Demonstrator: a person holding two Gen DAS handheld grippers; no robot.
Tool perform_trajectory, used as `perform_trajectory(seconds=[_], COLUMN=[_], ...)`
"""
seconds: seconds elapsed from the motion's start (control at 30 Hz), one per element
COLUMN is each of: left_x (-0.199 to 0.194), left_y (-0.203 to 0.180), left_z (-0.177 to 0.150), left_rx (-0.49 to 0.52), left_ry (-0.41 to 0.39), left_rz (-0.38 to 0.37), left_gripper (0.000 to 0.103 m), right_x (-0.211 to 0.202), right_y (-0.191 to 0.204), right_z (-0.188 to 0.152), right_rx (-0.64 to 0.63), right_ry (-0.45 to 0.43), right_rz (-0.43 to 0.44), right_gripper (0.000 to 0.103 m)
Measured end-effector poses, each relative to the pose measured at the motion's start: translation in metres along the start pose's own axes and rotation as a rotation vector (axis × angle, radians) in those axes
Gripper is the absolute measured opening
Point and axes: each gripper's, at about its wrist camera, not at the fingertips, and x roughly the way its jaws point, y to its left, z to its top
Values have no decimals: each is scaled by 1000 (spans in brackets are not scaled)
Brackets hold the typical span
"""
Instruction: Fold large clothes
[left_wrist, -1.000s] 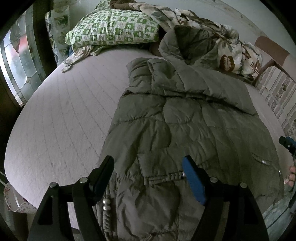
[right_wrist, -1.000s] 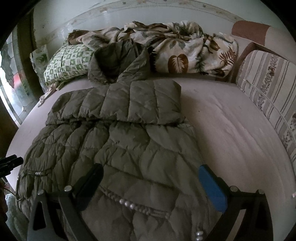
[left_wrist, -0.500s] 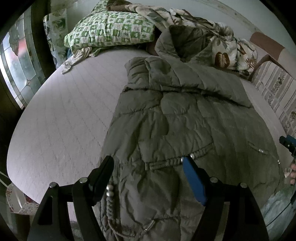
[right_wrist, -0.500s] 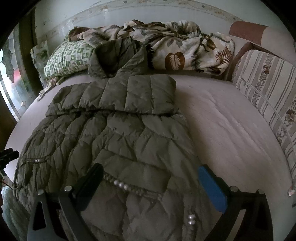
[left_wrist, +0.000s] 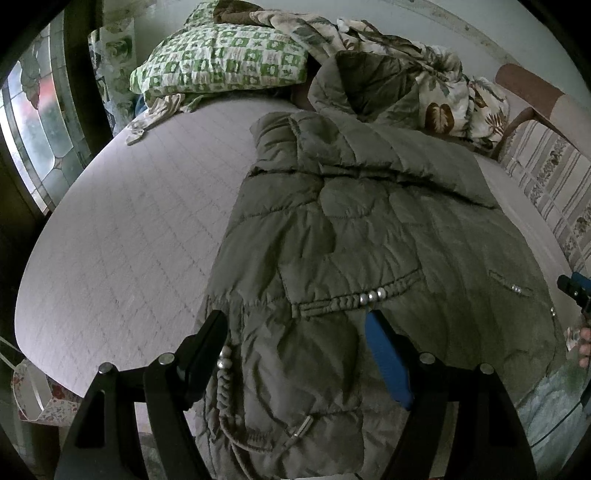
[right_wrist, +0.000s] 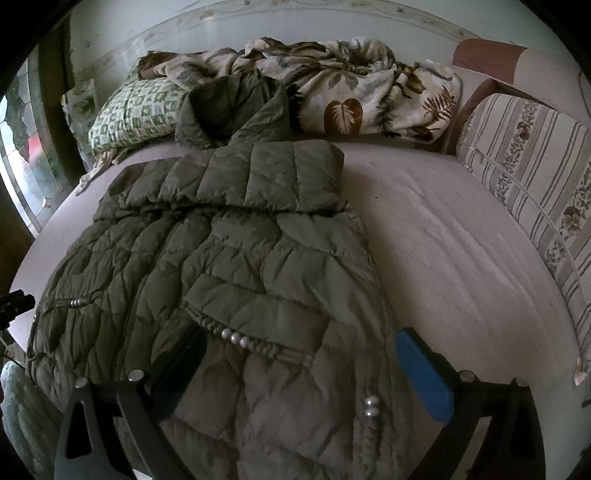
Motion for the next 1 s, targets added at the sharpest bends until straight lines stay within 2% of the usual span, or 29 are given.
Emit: perform_trajectory(seconds=[0.43, 0.63, 0.8, 1.0], left_x=[2, 3, 7, 14], left_y=[21, 25, 22, 15], left_z=[-16, -13, -4, 14], left_rx=[-31, -41, -41, -39], left_ry=[25, 31, 26, 18], left_rz=[6, 4, -17, -49], left_gripper=[77, 77, 77, 77], right_x=[5, 7, 10, 24], right_y=[-30, -34, -21, 9], right_z=[-30, -26, 17, 113], right_rx=[20, 26, 1, -37], right_ry=[81, 90, 72, 23], right_rz=[-16, -20, 23, 105], right_gripper=[103, 103, 103, 103])
